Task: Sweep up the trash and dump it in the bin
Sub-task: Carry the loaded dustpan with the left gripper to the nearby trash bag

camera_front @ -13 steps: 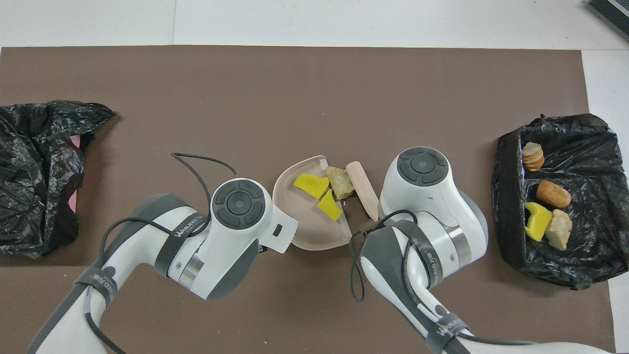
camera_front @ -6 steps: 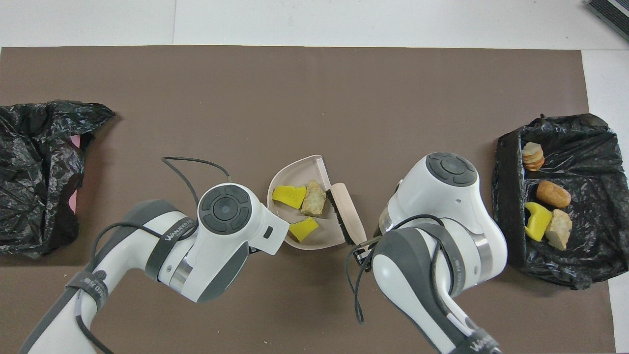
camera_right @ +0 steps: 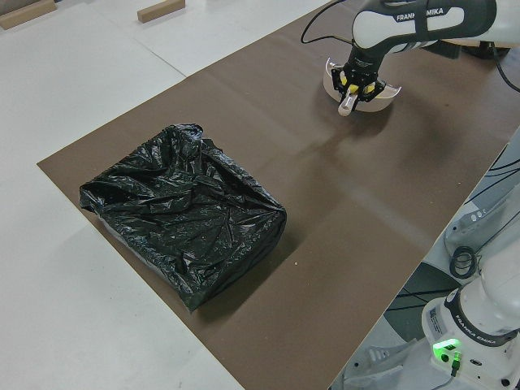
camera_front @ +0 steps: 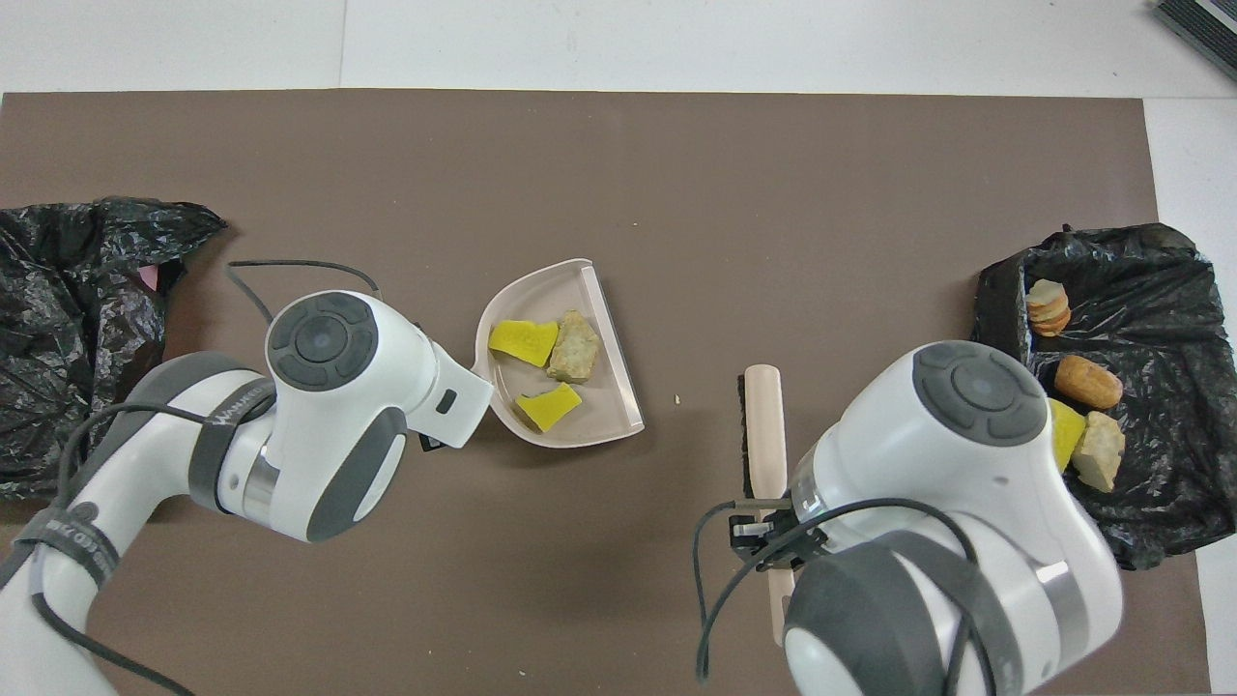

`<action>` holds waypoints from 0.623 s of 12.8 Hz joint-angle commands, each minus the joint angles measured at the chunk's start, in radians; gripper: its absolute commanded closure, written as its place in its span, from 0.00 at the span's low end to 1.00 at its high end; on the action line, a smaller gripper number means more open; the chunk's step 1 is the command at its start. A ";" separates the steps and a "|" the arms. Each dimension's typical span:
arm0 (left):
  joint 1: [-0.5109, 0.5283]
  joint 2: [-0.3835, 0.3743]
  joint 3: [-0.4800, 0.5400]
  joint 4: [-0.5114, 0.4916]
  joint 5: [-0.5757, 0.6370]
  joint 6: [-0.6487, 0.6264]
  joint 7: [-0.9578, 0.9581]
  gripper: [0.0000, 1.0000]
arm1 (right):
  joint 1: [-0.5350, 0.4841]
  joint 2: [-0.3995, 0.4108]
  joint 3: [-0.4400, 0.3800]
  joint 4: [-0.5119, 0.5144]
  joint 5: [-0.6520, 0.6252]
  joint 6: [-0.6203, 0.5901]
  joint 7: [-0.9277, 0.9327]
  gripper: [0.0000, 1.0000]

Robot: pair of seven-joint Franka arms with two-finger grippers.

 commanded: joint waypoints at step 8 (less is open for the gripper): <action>0.379 0.011 -0.007 0.335 -0.057 -0.361 0.456 1.00 | 0.301 -0.030 0.009 -0.289 -0.008 0.436 0.193 1.00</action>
